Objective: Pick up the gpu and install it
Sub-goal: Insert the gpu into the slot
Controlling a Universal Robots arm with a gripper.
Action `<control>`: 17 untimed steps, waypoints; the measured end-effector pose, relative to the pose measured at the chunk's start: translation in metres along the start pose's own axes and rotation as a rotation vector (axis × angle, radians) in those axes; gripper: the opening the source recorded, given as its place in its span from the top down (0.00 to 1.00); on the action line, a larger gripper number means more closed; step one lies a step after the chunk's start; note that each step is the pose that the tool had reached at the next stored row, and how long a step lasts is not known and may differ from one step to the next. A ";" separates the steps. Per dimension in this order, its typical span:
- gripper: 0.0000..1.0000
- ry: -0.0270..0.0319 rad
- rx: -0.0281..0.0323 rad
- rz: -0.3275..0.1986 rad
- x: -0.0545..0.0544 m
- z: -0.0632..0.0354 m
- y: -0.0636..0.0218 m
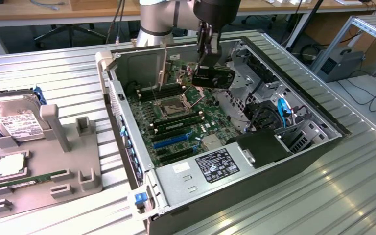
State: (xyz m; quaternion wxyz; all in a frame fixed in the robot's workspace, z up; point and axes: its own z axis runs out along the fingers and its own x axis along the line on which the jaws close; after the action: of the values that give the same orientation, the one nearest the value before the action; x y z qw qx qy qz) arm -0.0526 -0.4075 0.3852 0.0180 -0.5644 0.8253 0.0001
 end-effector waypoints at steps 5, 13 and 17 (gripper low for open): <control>0.73 -0.0004 -0.0005 -0.019 0.000 0.0000 0.0000; 0.73 -0.0010 -0.0017 -0.056 0.000 0.0001 0.0000; 0.73 -0.0014 -0.0022 -0.072 0.000 0.0002 0.0000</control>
State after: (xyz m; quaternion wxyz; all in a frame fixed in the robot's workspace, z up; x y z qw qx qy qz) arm -0.0527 -0.4075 0.3849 0.0180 -0.5938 0.8044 0.0007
